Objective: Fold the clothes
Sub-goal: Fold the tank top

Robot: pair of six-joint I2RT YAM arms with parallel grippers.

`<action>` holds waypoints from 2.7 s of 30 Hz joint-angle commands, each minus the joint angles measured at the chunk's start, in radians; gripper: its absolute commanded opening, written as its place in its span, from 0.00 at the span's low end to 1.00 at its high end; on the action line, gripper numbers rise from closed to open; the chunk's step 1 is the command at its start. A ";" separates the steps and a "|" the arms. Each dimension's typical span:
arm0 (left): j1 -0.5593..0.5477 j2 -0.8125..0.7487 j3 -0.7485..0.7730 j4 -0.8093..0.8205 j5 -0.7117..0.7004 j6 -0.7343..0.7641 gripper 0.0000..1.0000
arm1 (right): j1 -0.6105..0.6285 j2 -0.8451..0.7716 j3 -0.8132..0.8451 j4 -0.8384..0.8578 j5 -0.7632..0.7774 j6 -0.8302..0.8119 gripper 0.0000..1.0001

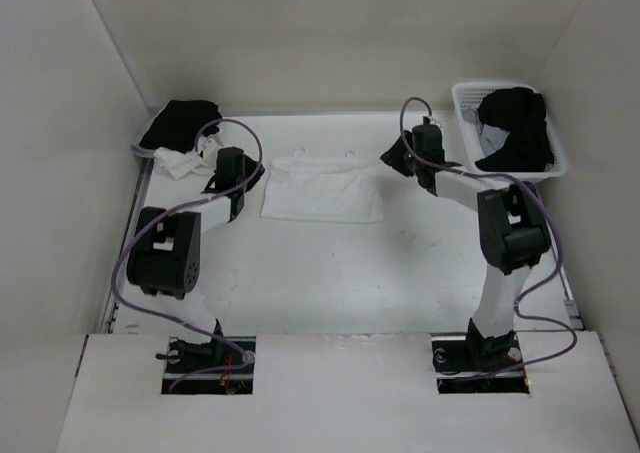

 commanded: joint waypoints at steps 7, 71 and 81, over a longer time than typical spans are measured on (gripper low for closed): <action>-0.056 -0.436 -0.453 0.006 -0.015 0.059 0.34 | 0.136 -0.395 -0.489 0.128 0.138 0.004 0.05; -0.028 -0.154 -0.518 0.311 0.056 -0.070 0.01 | 0.156 -0.314 -0.649 0.249 0.052 0.109 0.30; -0.025 -0.184 -0.536 0.342 0.042 -0.077 0.00 | 0.145 -0.272 -0.616 0.271 0.003 0.139 0.15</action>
